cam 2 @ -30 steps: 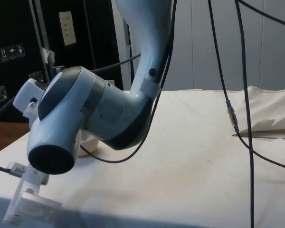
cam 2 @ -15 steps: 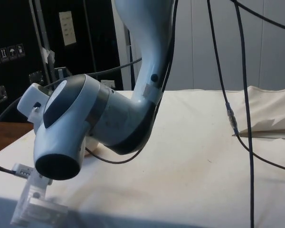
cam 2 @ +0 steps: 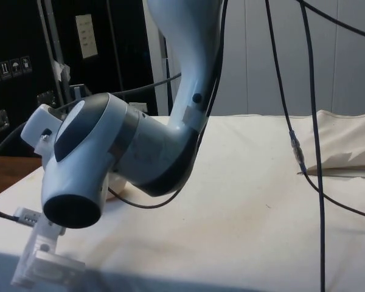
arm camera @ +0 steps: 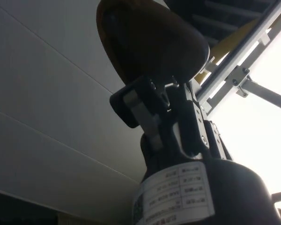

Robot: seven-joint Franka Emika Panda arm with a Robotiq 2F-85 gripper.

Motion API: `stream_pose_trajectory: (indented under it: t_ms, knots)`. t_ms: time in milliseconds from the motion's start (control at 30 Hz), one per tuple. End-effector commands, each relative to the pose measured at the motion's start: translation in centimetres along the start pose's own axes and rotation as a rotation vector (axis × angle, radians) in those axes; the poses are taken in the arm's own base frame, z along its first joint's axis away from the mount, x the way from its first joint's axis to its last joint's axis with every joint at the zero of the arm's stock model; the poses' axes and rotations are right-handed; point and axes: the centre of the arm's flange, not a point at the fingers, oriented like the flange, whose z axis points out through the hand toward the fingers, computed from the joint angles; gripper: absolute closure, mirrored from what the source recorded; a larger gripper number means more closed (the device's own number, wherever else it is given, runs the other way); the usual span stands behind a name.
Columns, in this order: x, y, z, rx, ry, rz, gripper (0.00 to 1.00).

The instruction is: Pour the coffee beans from the cup into the bowl.

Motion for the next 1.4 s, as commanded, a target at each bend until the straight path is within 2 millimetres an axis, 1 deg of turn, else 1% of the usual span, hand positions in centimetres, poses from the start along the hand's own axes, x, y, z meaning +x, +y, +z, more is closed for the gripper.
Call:
stream_pose_trajectory:
  t_ms: [0,67,300,333,633,667,700,867,967,1000,1033,1200,1300,1333,1367]
  knots:
    - [-0.1,0.2,0.0,0.009,-0.001,0.002,1.0]
    - [0.0,0.2,0.0,0.001,-0.002,0.003,1.0]
    - [0.2,1.4,0.1,0.039,-0.009,0.029,1.0]
    - [0.2,1.2,0.1,0.023,-0.011,0.026,1.0]
    - [0.3,2.9,0.3,0.066,-0.021,0.053,1.0]
    - [0.4,2.6,0.2,0.048,-0.024,0.051,1.0]
    - [0.4,3.1,0.3,0.069,-0.023,0.057,1.0]
    - [0.5,4.2,0.5,0.082,-0.031,0.072,1.0]
    - [0.5,4.6,0.5,0.088,-0.036,0.079,1.0]
    - [0.6,4.4,0.6,0.07,-0.039,0.077,1.0]
    - [0.5,4.8,0.5,0.09,-0.037,0.08,1.0]
    - [0.6,5.6,0.8,0.105,-0.048,0.096,1.0]
    - [0.6,5.9,0.8,0.112,-0.052,0.102,1.0]
    - [0.6,5.8,0.8,0.094,-0.058,0.101,1.0]
    - [0.6,6.1,0.9,0.114,-0.055,0.106,1.0]
